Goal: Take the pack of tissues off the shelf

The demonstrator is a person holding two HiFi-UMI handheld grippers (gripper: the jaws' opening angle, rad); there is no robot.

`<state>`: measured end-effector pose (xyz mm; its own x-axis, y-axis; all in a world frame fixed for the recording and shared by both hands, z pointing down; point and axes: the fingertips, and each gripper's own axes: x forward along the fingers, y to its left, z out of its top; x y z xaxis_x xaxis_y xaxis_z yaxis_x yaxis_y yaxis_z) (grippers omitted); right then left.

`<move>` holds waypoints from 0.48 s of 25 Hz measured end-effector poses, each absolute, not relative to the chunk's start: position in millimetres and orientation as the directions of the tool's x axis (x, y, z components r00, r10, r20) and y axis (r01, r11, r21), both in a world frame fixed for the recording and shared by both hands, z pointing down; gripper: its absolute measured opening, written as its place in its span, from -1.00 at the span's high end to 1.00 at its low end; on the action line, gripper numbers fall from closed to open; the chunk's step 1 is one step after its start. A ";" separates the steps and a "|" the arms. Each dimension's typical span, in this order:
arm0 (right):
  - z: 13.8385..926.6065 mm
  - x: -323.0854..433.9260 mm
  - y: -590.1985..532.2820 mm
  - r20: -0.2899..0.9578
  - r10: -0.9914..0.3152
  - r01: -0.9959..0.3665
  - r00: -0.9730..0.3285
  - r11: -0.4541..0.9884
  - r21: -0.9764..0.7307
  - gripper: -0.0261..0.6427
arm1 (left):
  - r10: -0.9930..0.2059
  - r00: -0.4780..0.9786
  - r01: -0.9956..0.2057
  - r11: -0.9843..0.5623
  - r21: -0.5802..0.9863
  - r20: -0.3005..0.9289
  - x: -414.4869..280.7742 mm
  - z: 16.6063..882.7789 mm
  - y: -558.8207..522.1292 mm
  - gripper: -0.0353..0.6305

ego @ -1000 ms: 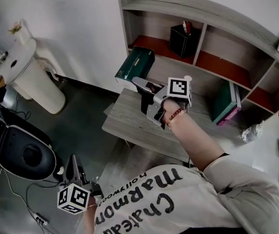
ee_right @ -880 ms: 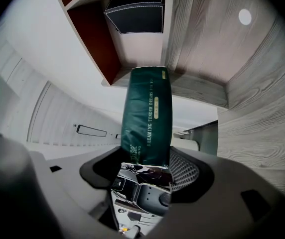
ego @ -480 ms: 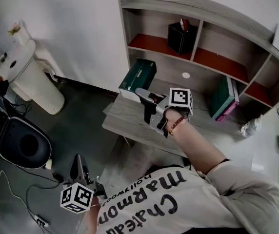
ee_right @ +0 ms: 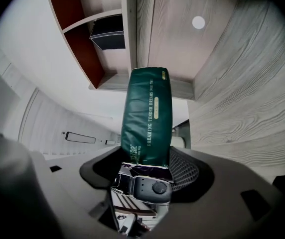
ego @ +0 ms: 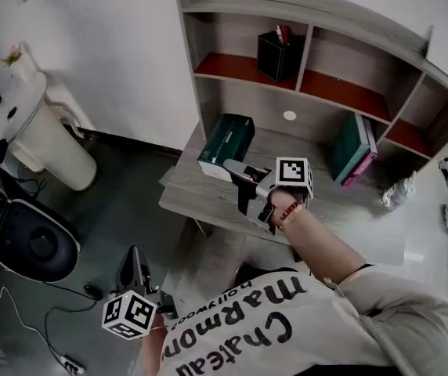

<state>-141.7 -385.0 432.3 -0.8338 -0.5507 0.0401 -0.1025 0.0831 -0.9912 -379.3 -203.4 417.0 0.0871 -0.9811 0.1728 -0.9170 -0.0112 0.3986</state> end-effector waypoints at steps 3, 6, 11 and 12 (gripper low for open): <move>440.2 -130.3 -380.3 0.055 -0.571 -0.113 -0.819 0.067 -0.991 0.03 | -0.979 0.114 -0.914 -0.036 0.404 0.171 -373.8 417.8 -207.8 0.84; 448.8 -117.9 -375.4 0.081 -0.591 -0.133 -0.802 0.046 -0.990 0.03 | -0.974 0.141 -0.909 -0.056 0.413 0.178 -368.5 422.0 -211.7 0.84; 465.8 -98.7 -367.7 0.131 -0.606 -0.172 -0.784 0.009 -0.985 0.03 | -0.967 0.177 -0.899 -0.082 0.431 0.185 -360.3 428.7 -219.6 0.84; 467.0 -96.3 -365.9 0.139 -0.609 -0.181 -0.781 0.007 -0.983 0.03 | -0.965 0.184 -0.897 -0.088 0.432 0.186 -358.1 429.4 -221.1 0.84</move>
<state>-96.3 -365.9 467.0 -0.7812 -0.6085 0.1392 -0.1809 0.0073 -0.9835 -358.1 -221.1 429.4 0.1842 -0.9652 0.1858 -0.8975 -0.0881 0.4322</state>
